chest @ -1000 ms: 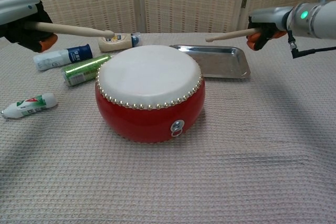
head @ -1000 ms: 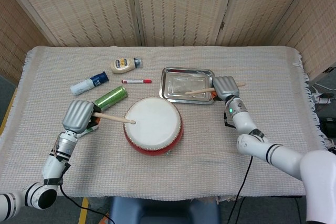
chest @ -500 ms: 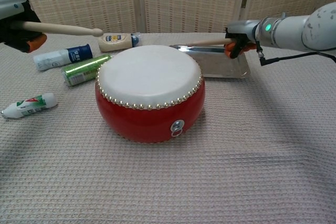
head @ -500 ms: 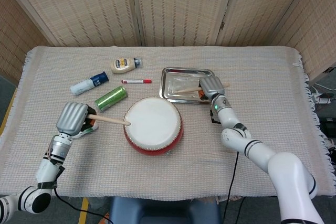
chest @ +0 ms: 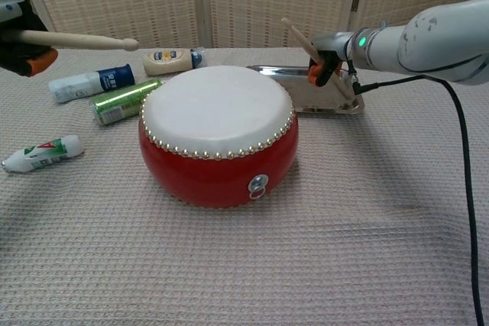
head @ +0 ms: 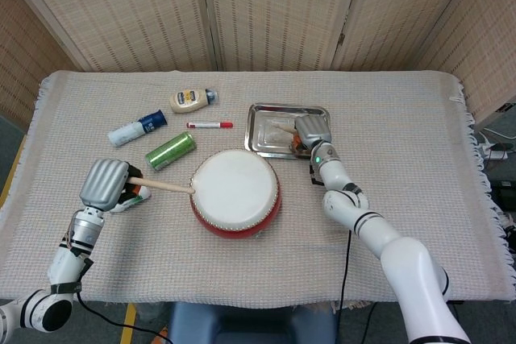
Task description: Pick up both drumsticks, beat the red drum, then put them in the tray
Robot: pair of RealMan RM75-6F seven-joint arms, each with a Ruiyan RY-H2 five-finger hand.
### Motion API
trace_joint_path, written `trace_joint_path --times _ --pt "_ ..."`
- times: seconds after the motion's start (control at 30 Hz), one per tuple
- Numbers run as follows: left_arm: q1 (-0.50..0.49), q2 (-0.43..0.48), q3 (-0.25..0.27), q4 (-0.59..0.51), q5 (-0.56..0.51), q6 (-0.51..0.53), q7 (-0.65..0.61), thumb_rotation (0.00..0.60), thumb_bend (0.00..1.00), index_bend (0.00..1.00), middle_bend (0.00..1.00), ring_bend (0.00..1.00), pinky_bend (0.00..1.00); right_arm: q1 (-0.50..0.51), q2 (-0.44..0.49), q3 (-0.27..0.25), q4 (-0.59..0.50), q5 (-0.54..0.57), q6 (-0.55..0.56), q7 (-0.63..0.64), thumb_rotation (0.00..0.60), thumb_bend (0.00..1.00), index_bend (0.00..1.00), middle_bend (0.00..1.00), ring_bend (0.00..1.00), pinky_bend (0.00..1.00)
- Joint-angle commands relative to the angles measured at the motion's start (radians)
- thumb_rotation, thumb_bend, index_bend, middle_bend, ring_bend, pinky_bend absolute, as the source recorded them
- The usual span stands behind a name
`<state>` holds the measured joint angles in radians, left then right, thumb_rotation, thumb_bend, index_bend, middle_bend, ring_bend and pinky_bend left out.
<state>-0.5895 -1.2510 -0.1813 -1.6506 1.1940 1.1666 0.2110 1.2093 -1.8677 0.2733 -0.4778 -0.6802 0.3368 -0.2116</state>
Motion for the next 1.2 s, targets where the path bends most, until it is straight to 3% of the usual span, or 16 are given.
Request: trace_joint_path --times 0.03,0.23,0.47,0.73,0.83,0.97,1.2 --pt "0.001 0.001 -0.001 0.002 -0.001 -0.003 -0.001 0.6 0.69 0.96 1.0 1.0 1.0 0.007 -0.014 0.011 0.023 -0.005 -0.011 0.008 0.6 0.37 0.1 0.22 0.15 0.34" --pt "0.0 -0.002 -0.003 0.005 0.004 -0.009 -0.001 0.6 0.69 0.96 1.0 1.0 1.0 0.009 -0.017 0.034 0.039 -0.029 -0.017 0.037 0.6 0.28 0.0 0.16 0.09 0.29" --pt "-0.004 -0.008 -0.007 0.007 0.006 -0.015 0.006 0.6 0.68 0.96 1.0 1.0 1.0 0.006 -0.008 0.054 0.036 -0.067 -0.018 0.075 0.6 0.19 0.0 0.13 0.06 0.26" --pt "-0.008 -0.008 -0.013 0.003 0.007 -0.017 0.015 0.6 0.68 0.96 1.0 1.0 1.0 -0.015 0.05 0.074 -0.05 -0.126 0.016 0.129 0.6 0.18 0.0 0.11 0.05 0.25" --pt "-0.014 -0.01 -0.017 0.0 0.016 -0.016 0.022 0.6 0.68 0.96 1.0 1.0 1.0 -0.048 0.124 0.079 -0.162 -0.164 0.057 0.154 0.6 0.18 0.0 0.11 0.06 0.26" --pt "-0.036 -0.027 -0.023 -0.009 0.035 -0.019 0.054 0.6 0.68 0.96 1.0 1.0 1.0 -0.141 0.334 0.072 -0.484 -0.213 0.17 0.147 0.6 0.18 0.01 0.11 0.1 0.3" --pt "-0.087 -0.072 -0.038 -0.011 0.032 -0.037 0.15 0.6 0.68 0.95 1.0 1.0 1.0 -0.211 0.589 0.045 -0.901 -0.143 0.281 0.047 0.6 0.18 0.09 0.15 0.16 0.41"
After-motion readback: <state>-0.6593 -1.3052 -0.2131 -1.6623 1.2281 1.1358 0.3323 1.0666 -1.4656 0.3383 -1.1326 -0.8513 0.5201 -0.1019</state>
